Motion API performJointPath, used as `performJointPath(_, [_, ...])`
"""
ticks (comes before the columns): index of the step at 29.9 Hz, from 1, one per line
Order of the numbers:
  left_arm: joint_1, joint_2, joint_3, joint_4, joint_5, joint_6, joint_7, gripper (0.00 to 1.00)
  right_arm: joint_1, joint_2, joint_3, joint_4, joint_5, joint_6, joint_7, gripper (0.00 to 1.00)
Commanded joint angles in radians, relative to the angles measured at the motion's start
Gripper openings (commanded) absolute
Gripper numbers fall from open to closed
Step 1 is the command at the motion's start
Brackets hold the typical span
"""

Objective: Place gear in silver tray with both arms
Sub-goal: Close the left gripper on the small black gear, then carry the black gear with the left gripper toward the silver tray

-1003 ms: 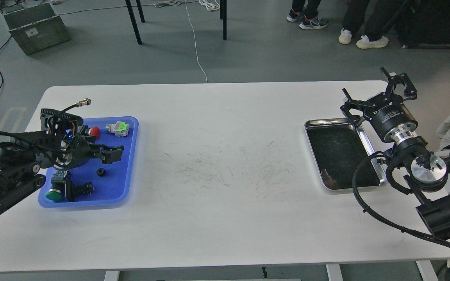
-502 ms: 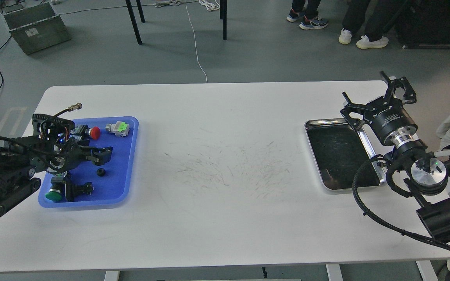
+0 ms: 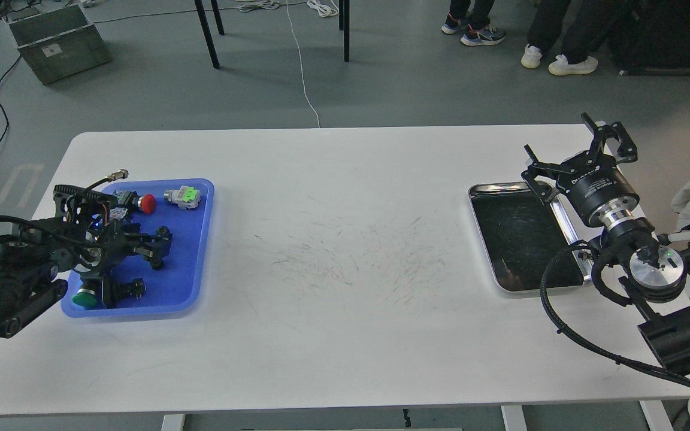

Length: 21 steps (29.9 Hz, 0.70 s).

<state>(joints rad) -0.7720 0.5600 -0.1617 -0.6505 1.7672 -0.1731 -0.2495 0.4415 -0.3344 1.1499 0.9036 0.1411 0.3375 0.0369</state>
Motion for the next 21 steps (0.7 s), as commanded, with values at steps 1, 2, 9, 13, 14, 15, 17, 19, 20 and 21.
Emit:
performJointPath(1, [0.002, -0.011, 0.002, 0.005, 0.002, -0.002, 0.001, 0.59, -0.003, 0.0, 0.001, -0.002, 0.0, 0.0, 0.0, 0.99])
performJointPath(2, [0.0, -0.012, 0.002, 0.006, 0.002, -0.002, 0.001, 0.58, -0.007, 0.0, 0.001, 0.0, 0.0, 0.0, 0.0, 0.99])
performJointPath(9, [0.0, -0.012, 0.001, 0.006, -0.002, -0.009, 0.001, 0.1, -0.012, 0.0, 0.001, 0.0, 0.0, 0.0, 0.001, 0.99])
performJointPath(13, [-0.004, -0.012, 0.001, 0.003, -0.003, -0.011, 0.001, 0.05, -0.012, 0.0, 0.001, -0.002, 0.0, 0.0, 0.0, 0.99])
performJointPath(14, [-0.007, -0.012, 0.001, 0.002, -0.006, -0.011, 0.001, 0.05, -0.012, 0.0, 0.001, -0.002, 0.0, 0.0, 0.0, 0.99])
performJointPath(15, [-0.01, -0.012, -0.001, 0.0, -0.015, -0.012, 0.001, 0.05, -0.012, 0.0, 0.001, 0.0, 0.0, 0.0, 0.0, 0.99])
performJointPath(17, [-0.015, -0.008, -0.002, -0.015, -0.047, -0.017, 0.006, 0.05, -0.01, 0.0, 0.001, 0.0, 0.0, 0.0, 0.0, 0.99])
performJointPath(19, [-0.039, 0.012, -0.004, -0.052, -0.084, -0.025, 0.01, 0.05, -0.01, 0.0, 0.001, 0.003, 0.0, 0.0, 0.0, 0.99])
performJointPath(20, [-0.07, 0.036, -0.002, -0.082, -0.094, -0.029, 0.012, 0.05, -0.01, 0.0, 0.002, 0.005, 0.0, 0.001, 0.0, 0.99])
performJointPath(21, [-0.096, 0.066, -0.002, -0.113, -0.097, -0.04, 0.013, 0.05, -0.01, 0.0, 0.002, 0.005, 0.0, 0.001, 0.0, 0.99])
